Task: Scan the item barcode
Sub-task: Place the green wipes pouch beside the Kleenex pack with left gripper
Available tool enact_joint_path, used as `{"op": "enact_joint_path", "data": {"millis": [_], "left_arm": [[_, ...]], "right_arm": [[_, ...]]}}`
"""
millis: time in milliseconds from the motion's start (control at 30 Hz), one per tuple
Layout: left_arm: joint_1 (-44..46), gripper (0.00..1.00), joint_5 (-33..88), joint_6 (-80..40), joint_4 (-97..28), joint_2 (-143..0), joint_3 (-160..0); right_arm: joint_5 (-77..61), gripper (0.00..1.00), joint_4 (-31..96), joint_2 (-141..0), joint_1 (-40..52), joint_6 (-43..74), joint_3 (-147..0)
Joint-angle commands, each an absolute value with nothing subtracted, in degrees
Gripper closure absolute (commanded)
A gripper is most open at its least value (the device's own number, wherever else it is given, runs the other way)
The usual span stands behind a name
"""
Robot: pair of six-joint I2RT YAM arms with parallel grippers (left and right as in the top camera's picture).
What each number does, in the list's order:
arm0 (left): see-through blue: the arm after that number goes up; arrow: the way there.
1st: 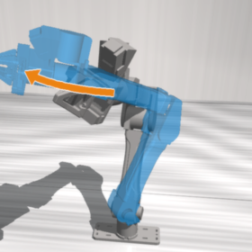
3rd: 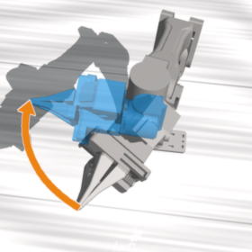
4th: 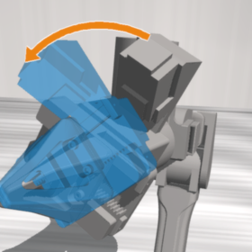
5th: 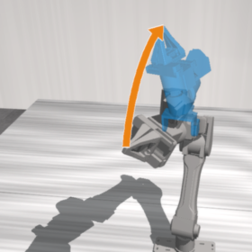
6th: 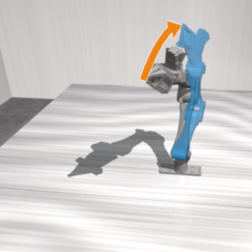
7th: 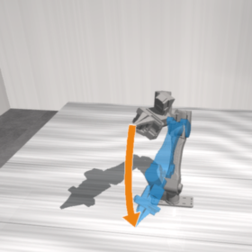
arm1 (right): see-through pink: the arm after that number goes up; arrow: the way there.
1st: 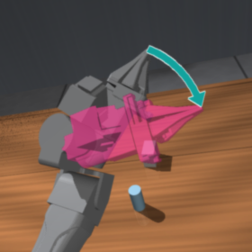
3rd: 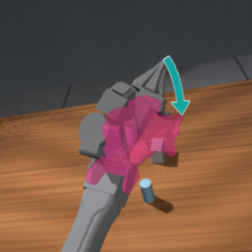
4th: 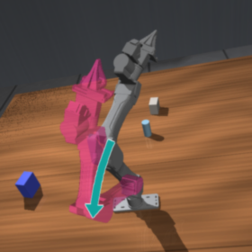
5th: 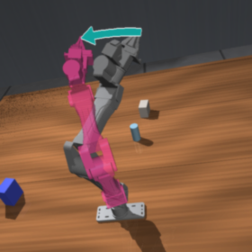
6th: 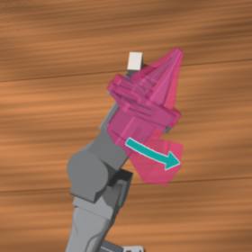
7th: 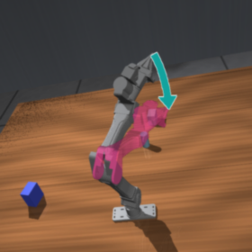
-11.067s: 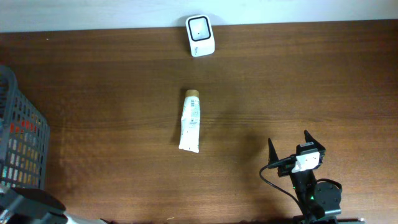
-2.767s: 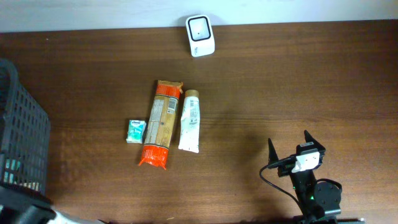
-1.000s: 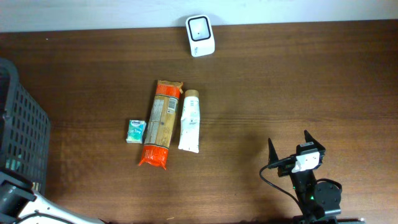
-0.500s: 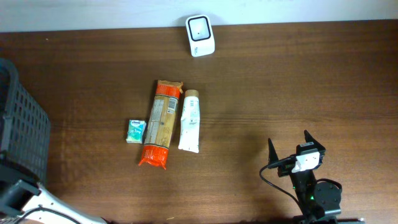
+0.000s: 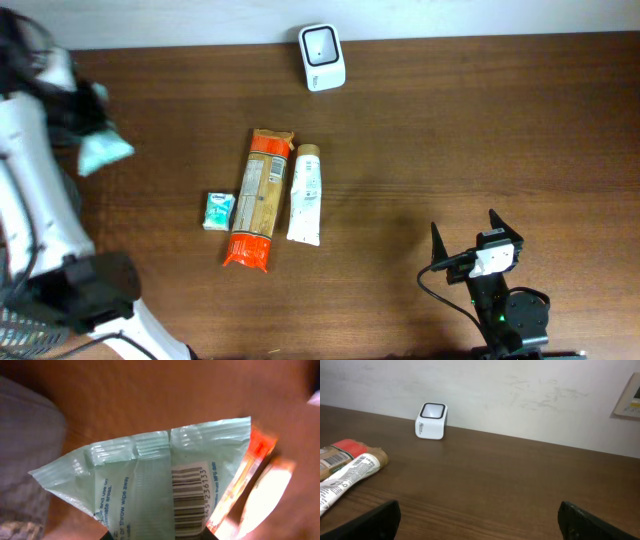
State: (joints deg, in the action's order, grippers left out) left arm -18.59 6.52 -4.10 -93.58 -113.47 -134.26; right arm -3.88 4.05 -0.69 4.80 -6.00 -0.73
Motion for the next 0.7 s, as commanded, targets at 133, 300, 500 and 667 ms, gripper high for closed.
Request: {"op": "enact_joint_path", "data": {"millis": [133, 300, 500, 667], "left_arm": [[-11.99, 0.85, 2.09, -3.14, -73.58, -113.67, -99.04], [-11.49, 0.84, 6.52, -3.11, -58.61, -113.67, -83.66], [-2.94, 0.83, 6.83, -3.14, -50.28, -113.67, -78.89], [5.63, 0.78, 6.61, -3.16, -46.02, -113.67, -78.89]], "right_arm": [[-3.38, 0.01, 4.12, -0.36, 4.43, -5.54, -0.32], [-3.38, 0.01, 4.12, -0.36, 4.43, -5.54, -0.32], [-3.38, 0.01, 4.12, -0.36, 4.43, -5.54, -0.32], [-3.38, 0.01, 4.12, -0.36, 4.43, -5.54, -0.32]]}}
